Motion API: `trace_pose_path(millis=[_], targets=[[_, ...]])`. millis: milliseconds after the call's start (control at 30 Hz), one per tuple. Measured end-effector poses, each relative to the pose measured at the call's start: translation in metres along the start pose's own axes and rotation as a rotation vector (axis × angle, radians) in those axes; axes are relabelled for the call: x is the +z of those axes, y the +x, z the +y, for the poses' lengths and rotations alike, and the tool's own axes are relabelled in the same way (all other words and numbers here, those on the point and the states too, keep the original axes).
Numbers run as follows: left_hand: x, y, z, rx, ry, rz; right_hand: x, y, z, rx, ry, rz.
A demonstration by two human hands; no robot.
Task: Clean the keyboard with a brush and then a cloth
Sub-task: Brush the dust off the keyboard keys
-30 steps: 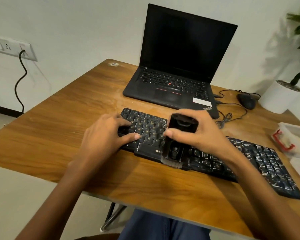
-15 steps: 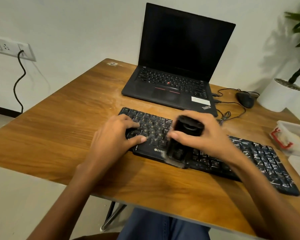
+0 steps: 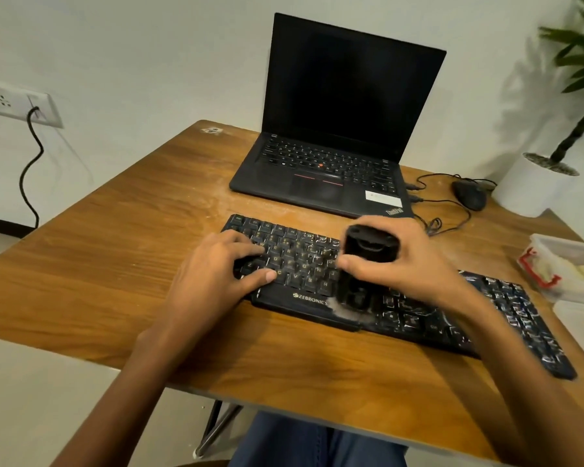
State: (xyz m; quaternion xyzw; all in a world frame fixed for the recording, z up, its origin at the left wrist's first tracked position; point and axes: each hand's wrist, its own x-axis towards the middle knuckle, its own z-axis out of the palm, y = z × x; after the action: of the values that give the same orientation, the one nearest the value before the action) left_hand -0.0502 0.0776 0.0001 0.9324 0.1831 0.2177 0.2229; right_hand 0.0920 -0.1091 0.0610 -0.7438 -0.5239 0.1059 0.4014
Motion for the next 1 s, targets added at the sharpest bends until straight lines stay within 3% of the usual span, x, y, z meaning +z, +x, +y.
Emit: trace_pose_path(millis=[267, 400, 533, 667, 767, 900, 1000], targets=[[0.001, 0.000, -0.001, 0.015, -0.017, 0.015, 0.019, 0.014, -0.003, -0.084, 0.061, 0.027], [0.002, 0.000, -0.001, 0.027, -0.010, 0.018, 0.007, 0.025, 0.006, -0.063, -0.011, 0.232], [0.001, -0.001, -0.001, 0.026, -0.021, 0.023, 0.021, 0.032, 0.001, -0.058, 0.028, 0.125], [0.000, 0.000, 0.000, 0.049, -0.009, 0.012, 0.017, 0.052, 0.002, -0.089, -0.089, 0.245], [0.000, 0.000, 0.000, 0.065, -0.007, 0.018, 0.027, 0.052, 0.001, -0.096, -0.003, 0.116], [0.000, 0.000, -0.001, 0.076, -0.028, 0.016, 0.018, 0.058, 0.009, -0.076, -0.126, 0.313], [0.001, 0.001, -0.003, 0.075, -0.050, 0.035, 0.027, 0.055, -0.001, -0.142, 0.019, 0.237]])
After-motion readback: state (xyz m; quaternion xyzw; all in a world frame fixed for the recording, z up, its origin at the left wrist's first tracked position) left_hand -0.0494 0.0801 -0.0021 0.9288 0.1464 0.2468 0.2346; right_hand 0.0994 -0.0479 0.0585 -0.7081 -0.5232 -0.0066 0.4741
